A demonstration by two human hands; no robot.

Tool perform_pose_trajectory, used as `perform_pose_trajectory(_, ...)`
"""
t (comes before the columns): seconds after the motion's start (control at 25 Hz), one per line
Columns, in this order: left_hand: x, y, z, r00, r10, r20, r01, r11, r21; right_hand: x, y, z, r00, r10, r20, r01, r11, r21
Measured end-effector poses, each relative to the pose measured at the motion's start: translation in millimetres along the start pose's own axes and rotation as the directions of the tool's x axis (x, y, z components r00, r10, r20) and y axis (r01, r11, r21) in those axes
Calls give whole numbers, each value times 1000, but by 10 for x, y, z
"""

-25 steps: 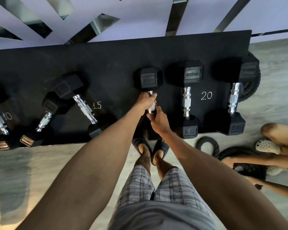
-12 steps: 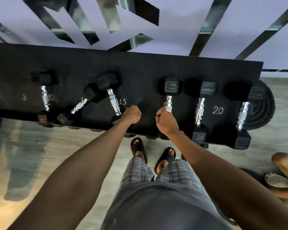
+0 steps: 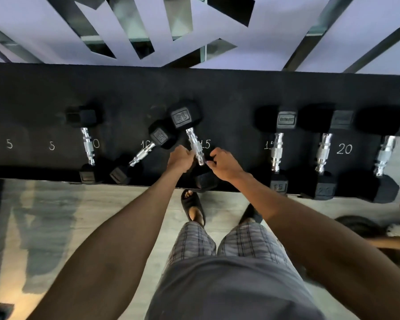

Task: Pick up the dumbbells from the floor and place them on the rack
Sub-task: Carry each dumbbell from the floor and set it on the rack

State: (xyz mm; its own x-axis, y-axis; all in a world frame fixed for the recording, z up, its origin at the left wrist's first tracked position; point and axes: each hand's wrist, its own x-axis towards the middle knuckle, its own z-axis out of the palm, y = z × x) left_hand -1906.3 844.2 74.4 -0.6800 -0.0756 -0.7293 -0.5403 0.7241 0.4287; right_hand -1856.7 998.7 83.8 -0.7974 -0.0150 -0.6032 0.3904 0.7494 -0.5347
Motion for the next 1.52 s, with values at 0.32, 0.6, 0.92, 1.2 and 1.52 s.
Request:
perform_pose_trajectory(0.32, 411, 151, 85, 987, -34, 158, 111, 855, -506, 256, -204, 411, 990, 119, -76, -104, 979, 173)
perform_pose_trajectory(0.6, 550, 246, 114, 998, 4, 67, 32, 845, -533, 348, -278, 662, 947, 168, -273, -154, 985, 75)
perform_pose_trajectory(0.92, 512, 576, -17, 988, 129, 86, -86, 918, -386, 392, -425, 620, 909, 262, -325, -164, 941, 297)
perform_pose_trajectory(1.2, 595, 581, 102, 973, 129, 191, -72, 958, -277, 360, -311, 632, 915, 278, -293, -172, 925, 338)
perform_pose_trajectory(1.52, 468, 421, 172, 966, 141, 217, -109, 982, -151, 222, -229, 683, 937, 315, -152, -239, 895, 377)
